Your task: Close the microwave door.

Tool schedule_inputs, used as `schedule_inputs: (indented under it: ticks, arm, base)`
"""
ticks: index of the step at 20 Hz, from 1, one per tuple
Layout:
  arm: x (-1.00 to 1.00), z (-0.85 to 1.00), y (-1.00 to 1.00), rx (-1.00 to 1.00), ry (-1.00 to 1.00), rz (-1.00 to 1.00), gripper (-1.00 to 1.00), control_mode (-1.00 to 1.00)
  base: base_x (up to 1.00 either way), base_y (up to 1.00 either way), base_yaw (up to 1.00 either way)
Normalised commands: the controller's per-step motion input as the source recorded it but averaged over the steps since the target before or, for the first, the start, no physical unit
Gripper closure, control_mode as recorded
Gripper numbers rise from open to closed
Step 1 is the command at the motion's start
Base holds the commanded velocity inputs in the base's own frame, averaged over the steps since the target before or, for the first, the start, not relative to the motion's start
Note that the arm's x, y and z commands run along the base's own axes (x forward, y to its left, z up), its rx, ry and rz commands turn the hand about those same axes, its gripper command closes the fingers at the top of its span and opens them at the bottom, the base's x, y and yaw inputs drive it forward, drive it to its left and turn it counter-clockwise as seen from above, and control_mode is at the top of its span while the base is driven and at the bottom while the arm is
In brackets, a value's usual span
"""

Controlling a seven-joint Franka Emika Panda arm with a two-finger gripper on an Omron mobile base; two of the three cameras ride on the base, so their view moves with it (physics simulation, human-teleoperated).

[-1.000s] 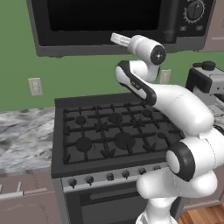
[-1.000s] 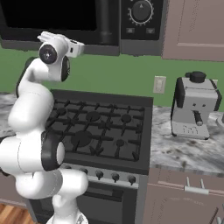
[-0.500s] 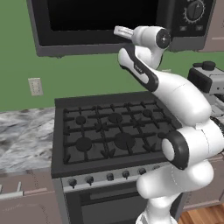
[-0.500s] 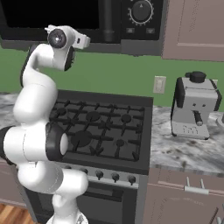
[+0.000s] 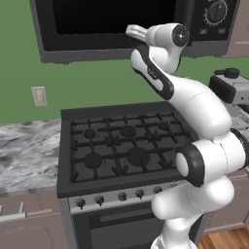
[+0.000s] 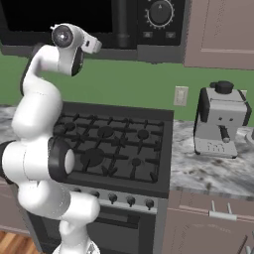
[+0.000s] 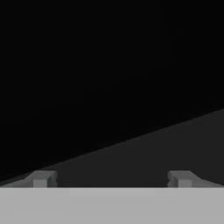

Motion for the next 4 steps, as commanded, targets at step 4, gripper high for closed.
schedule_inputs:
  ticks: [4]
  arm:
    - [0.43,-0.03,0.00,0.00,0.01,0.00,-1.00,-1.00]
  base:
    - [0.00,0.00,0.00]
